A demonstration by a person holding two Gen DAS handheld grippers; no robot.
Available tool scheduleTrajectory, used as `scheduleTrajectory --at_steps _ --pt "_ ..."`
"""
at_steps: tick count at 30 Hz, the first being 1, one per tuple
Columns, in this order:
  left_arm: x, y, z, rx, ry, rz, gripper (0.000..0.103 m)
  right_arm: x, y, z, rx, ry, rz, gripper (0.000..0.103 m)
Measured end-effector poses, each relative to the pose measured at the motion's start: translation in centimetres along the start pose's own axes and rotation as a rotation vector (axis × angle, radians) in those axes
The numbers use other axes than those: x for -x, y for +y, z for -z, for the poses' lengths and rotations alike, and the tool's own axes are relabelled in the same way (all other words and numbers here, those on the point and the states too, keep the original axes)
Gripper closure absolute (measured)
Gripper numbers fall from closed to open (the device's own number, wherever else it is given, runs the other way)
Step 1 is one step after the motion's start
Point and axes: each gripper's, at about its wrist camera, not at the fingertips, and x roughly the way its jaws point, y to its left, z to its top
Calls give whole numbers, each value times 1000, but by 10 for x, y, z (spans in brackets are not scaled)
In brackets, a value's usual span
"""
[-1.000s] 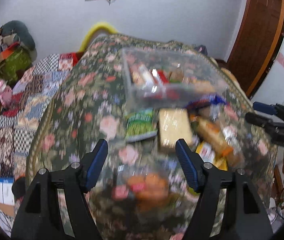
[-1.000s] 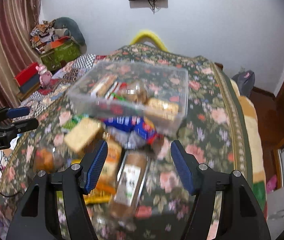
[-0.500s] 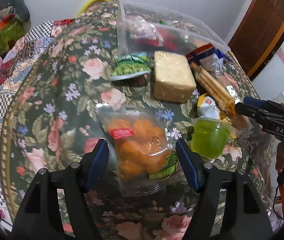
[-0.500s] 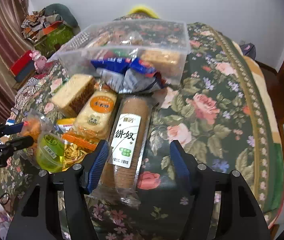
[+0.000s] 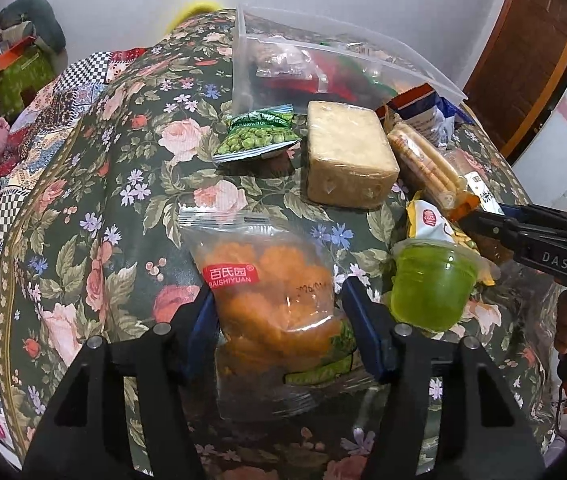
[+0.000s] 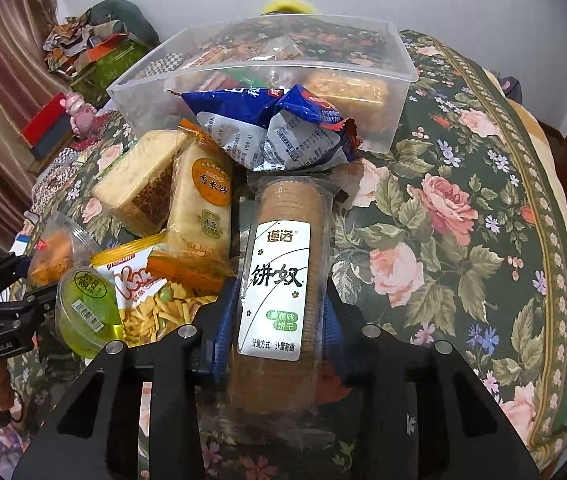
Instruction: Organize snacks
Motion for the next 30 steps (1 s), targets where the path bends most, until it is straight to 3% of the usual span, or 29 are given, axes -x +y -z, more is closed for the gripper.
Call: scheduleTrajectory --at_steps 14,30 --pt "49 -10 -30 -2 -118 27 45 42 -7 0 -11 -89 -26 69" --pt "71 -33 -114 -40 -267 42 44 85 -18 -65 -15 -294 -10 69"
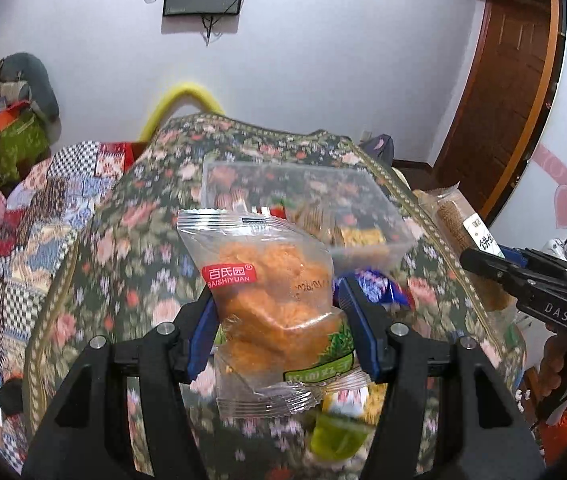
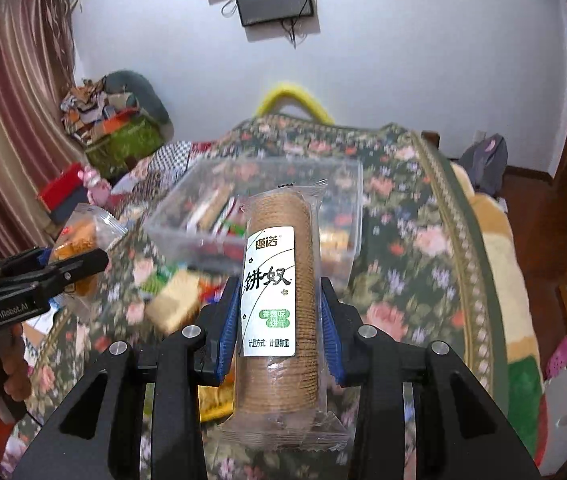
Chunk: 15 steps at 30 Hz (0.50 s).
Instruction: Organize snacks
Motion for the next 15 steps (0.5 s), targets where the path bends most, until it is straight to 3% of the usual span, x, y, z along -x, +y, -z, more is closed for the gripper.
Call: scheduleTrajectory --at_steps 15 --pt "-69 1 -54 14 15 17 44 -62 -11 -50 -25 -5 11 69"
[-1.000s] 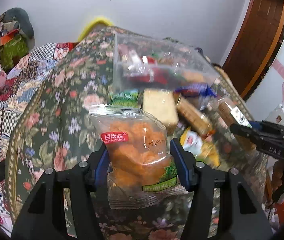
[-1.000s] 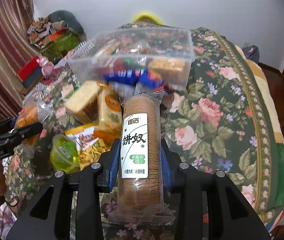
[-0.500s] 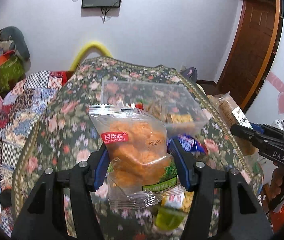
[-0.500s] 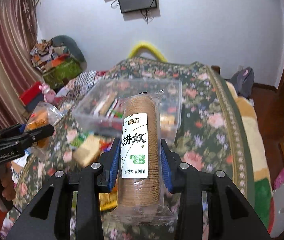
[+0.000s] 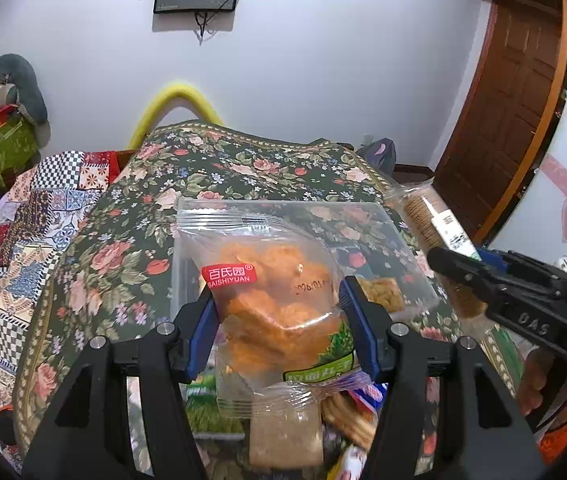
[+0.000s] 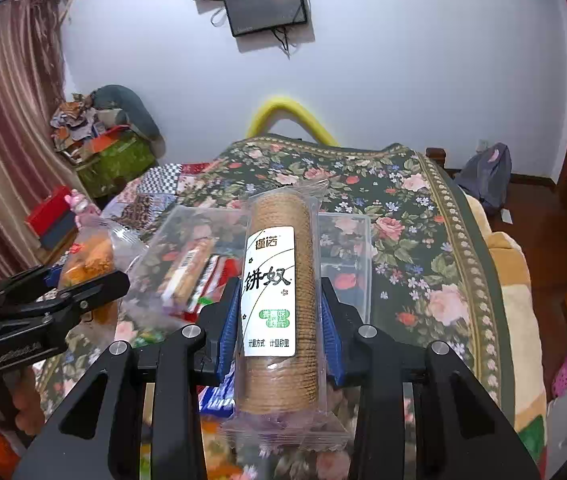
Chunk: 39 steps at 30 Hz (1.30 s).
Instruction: Organize snacks
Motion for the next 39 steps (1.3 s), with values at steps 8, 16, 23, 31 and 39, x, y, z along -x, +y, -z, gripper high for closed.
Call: scheduleTrajectory --at_steps 8,16,23,31,39 --pt "-55 7 -6 49 77 19 44 -46 -12 -6 -26 73 33 69" --pt "-74 11 -5 43 113 -5 42 -55 -9 -4 -1 111 36 68" --pt "-37 13 -4 1 64 -30 38 -29 0 -2 32 92 -8 66" --pt "-1 22 20 -83 74 -90 36 -6 5 15 60 86 -34 61" --pt "3 44 60 -81 149 -121 36 -4 15 37 78 122 -41 54"
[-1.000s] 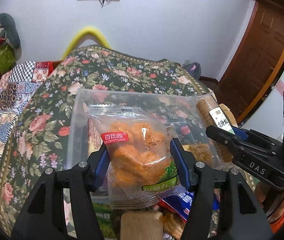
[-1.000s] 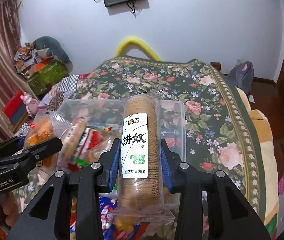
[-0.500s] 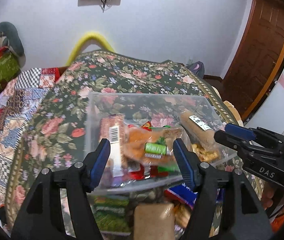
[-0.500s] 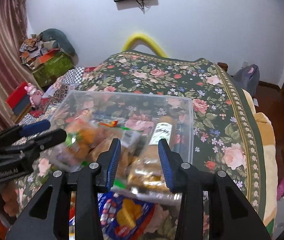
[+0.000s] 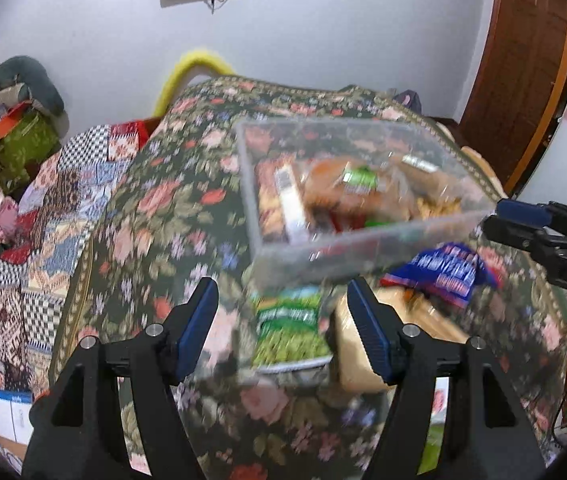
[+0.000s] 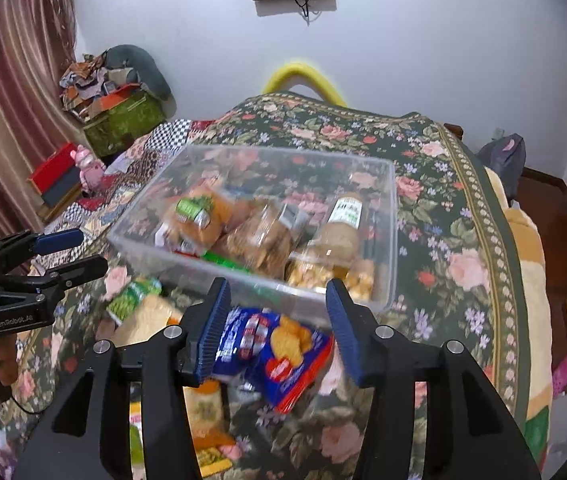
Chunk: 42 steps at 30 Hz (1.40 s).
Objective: Organize snacks
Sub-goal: 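Grasp the green pea bag with left tool while right tool lifts the blue cracker bag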
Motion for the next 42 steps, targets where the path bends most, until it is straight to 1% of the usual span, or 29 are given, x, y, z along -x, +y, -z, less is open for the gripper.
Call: scheduleTrajectory --at_steps 3,5,8,13,15,16,18,23,26,28,30,31,32,33,35,37,39,40,42 --pt "-9 8 10 24 29 -4 36 -5 4 8 -6 20 -10 45" --pt "-16 12 14 40 47 -3 36 -8 6 12 -9 26 -9 37" --pt "-29 15 19 50 71 -8 36 -19 8 15 -12 50 3 35" --pt "-51 13 25 50 113 5 36 -36 8 22 -24 96 11 33" --pt "-58 9 27 43 115 4 33 -43 9 26 -28 119 7 32" --pt "-60 8 27 39 112 0 32 -48 9 29 -26 137 13 28" --pt "-63 7 28 41 105 6 30 -50 12 34 -12 135 27 23" --pt "-71 11 30 82 119 45 29 -46 7 37 -29 130 14 22" --pt "-74 4 32 38 119 21 29 -43 2 38 -49 133 5 22" --pt "-75 -2 33 24 114 39 29 -40 0 41 -48 131 9 21" --pt "-75 -4 33 27 107 47 35 -40 -1 43 -45 130 30 16" --pt "-75 -4 33 29 103 48 37 -40 -3 44 -50 133 42 10" --pt "-74 -5 33 29 99 44 44 -41 -5 46 -59 141 36 8" --pt "-74 -7 34 24 96 39 50 -44 -6 47 -70 153 25 8" --pt "-74 -8 34 20 93 41 52 -50 -12 50 -105 177 -10 8" --pt "-70 -11 35 16 89 37 54 -49 -15 52 -123 171 -21 9" --pt "-67 -15 38 14 88 35 56 -46 -14 51 -112 164 -34 20" --pt "-65 -16 39 12 86 30 57 -44 -13 50 -104 164 -38 33" --pt "-59 -18 41 6 80 24 62 -39 -11 50 -91 149 -28 35"
